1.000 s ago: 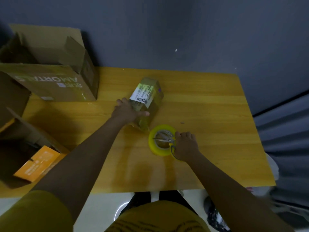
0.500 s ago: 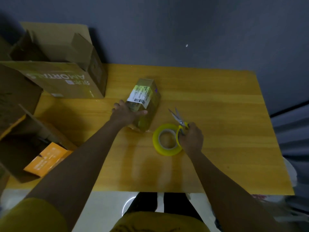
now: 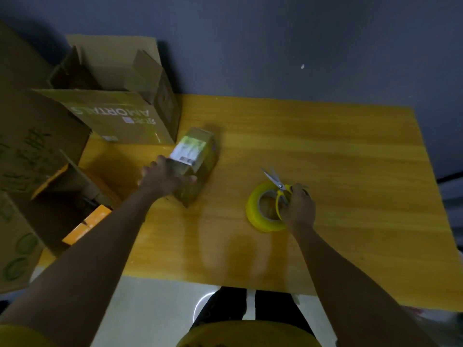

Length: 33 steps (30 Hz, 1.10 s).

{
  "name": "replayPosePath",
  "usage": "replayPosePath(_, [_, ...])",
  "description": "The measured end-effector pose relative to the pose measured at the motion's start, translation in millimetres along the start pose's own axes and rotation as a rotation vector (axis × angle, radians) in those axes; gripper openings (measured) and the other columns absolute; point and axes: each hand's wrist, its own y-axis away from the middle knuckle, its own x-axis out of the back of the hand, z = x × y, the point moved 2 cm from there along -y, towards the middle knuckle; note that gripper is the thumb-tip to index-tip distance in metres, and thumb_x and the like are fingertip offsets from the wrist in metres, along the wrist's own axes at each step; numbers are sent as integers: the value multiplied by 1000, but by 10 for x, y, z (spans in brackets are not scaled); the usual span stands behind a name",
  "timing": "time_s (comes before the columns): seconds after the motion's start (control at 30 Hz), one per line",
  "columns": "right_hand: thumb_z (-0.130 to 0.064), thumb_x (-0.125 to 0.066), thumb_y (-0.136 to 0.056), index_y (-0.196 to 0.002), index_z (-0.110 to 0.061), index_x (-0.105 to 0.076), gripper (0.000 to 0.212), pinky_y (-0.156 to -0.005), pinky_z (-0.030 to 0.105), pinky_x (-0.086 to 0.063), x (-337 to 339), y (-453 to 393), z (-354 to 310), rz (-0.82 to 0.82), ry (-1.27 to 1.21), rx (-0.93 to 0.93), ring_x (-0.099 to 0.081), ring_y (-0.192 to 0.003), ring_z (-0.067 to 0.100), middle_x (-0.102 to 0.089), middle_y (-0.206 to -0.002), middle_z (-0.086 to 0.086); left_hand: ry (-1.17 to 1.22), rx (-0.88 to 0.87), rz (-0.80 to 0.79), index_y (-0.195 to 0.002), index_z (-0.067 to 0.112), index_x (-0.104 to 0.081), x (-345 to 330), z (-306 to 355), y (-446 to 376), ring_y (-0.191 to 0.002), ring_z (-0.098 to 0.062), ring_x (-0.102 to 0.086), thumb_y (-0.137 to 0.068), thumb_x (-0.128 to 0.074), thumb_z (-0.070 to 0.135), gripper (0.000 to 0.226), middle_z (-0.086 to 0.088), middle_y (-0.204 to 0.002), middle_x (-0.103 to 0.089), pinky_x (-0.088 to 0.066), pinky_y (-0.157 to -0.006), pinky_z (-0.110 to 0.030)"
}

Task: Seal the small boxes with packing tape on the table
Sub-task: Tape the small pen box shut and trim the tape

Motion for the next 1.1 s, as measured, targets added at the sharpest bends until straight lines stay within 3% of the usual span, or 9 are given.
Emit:
replayPosePath(0.13, [-25,-66,-86,-111,-3,-56,35,-80,41,-44,0,-20,-74,-36,181,101,-61,-102,37,-66,-103,19,197,-10,-16,-133,8,-35,-39,-119,61,-131,-37,-32,-75,-69,60,85,-14,-137,-44,-34,-101,-44])
replayPosePath(0.47, [-17,-81,-72,-94,0,-59,36,-69,41,-48,-136,5,-47,-42,331,171,-65,-78,39,-66,-81,22,155,-61,127,-129,10,-35,-6,-74,144,-128,-36,-33,-78,-64,63,79,-13,-133,-46,-40,-96,-48])
replayPosePath(0.63, [-33,-63,-90,-116,-4,-54,40,-85,39,-43,52,-123,-66,-108,369,198,-60,-105,35,-64,-109,17,149,-133,118,-128,11,-36,21,60,172,-127,-34,-34,-78,-63,63,77,-11,-132,-48,-38,-94,-46])
replayPosePath(0.73, [-40,-62,-89,-118,-5,-55,46,-86,39,-42,292,-196,-178,-95,324,231,-58,-109,35,-60,-114,16,161,-172,126,-128,11,-38,53,142,177,-126,-33,-36,-78,-63,64,77,-11,-131,-49,-40,-95,-46])
replayPosePath(0.8, [-54,-63,-84,-116,-6,-55,58,-85,37,-41,445,-286,-305,-171,367,326,-58,-107,33,-61,-111,13,151,-188,128,-129,11,-38,79,187,172,-126,-33,-36,-77,-63,65,78,-10,-132,-50,-40,-96,-47])
replayPosePath(0.93, [-64,-66,-78,-123,-8,-50,73,-91,36,-38,693,-488,-644,-412,582,503,-53,-113,31,-57,-119,13,111,-208,142,-129,10,-38,123,252,192,-126,-33,-37,-78,-64,62,77,-12,-131,-50,-39,-97,-46])
replayPosePath(1.1, [-65,-61,-81,-134,-12,-42,78,-101,38,-32,696,-673,-987,-524,849,619,-45,-121,31,-49,-129,12,75,-247,160,-131,9,-37,148,257,188,-125,-34,-37,-79,-63,63,79,-12,-132,-49,-36,-95,-46])
